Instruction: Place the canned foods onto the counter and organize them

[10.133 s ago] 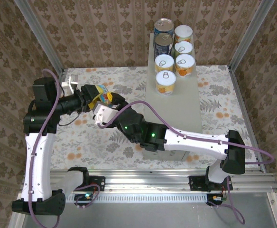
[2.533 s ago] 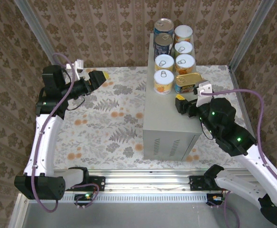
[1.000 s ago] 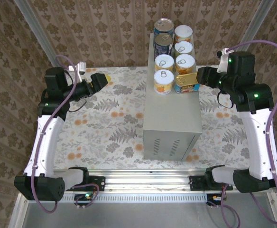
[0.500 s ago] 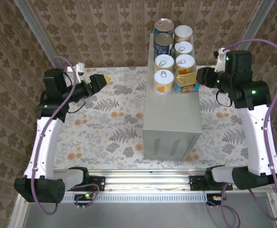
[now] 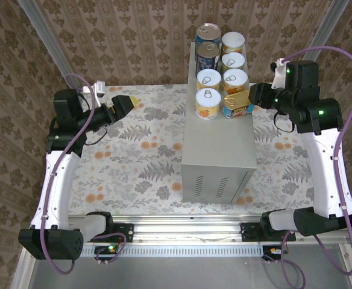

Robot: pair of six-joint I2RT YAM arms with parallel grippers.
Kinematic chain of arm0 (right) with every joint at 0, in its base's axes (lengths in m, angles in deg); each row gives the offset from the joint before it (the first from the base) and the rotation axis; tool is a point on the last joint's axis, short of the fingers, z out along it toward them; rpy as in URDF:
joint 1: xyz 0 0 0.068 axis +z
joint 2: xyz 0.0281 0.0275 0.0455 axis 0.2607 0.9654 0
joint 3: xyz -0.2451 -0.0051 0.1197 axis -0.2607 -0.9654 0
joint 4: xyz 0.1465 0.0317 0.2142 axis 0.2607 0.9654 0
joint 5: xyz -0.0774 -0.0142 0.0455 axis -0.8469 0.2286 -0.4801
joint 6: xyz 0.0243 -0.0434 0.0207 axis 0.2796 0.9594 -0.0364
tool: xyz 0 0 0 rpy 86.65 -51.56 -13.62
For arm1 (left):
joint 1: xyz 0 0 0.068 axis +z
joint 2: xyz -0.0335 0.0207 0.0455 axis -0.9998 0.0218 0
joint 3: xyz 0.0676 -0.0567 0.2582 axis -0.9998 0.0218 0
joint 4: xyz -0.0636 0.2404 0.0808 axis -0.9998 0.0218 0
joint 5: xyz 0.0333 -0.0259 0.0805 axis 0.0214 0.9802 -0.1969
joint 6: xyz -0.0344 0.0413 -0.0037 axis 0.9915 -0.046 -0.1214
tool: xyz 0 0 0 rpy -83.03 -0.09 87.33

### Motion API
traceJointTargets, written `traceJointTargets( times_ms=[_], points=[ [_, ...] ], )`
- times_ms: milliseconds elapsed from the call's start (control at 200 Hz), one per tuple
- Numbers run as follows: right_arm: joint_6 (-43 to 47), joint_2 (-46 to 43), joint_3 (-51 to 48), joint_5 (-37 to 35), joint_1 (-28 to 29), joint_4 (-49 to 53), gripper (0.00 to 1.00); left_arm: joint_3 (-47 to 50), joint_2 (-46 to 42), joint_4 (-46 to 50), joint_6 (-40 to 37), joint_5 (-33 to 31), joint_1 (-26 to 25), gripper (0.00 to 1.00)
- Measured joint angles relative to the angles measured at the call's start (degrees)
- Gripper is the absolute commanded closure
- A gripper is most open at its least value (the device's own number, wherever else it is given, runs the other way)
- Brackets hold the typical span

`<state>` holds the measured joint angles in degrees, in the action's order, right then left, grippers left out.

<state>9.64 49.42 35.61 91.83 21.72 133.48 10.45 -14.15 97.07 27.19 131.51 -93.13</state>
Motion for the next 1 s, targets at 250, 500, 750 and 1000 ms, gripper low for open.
traceJointTargets(
  times_ms=[250, 500, 750, 1000],
  points=[
    [0.0, -3.5, -2.7, 0.6, 0.0, 0.5, 0.51, 0.4, 0.0, -0.6, 0.0, 0.2, 0.4, 0.0],
    [0.0, -4.9, -3.2, 0.0, 0.0, 1.7, 0.49, 0.4, 0.0, -1.1, 0.0, 0.2, 0.3, 0.0],
    [0.0, -5.1, -3.4, -0.5, 0.0, 1.5, 0.48, 0.4, 0.0, -1.1, 0.0, 0.2, 0.3, 0.0],
    [0.0, -5.2, -3.4, -0.9, 0.0, 1.6, 0.47, 0.4, 0.0, -1.1, 0.1, 0.2, 0.3, 0.0]
  ],
)
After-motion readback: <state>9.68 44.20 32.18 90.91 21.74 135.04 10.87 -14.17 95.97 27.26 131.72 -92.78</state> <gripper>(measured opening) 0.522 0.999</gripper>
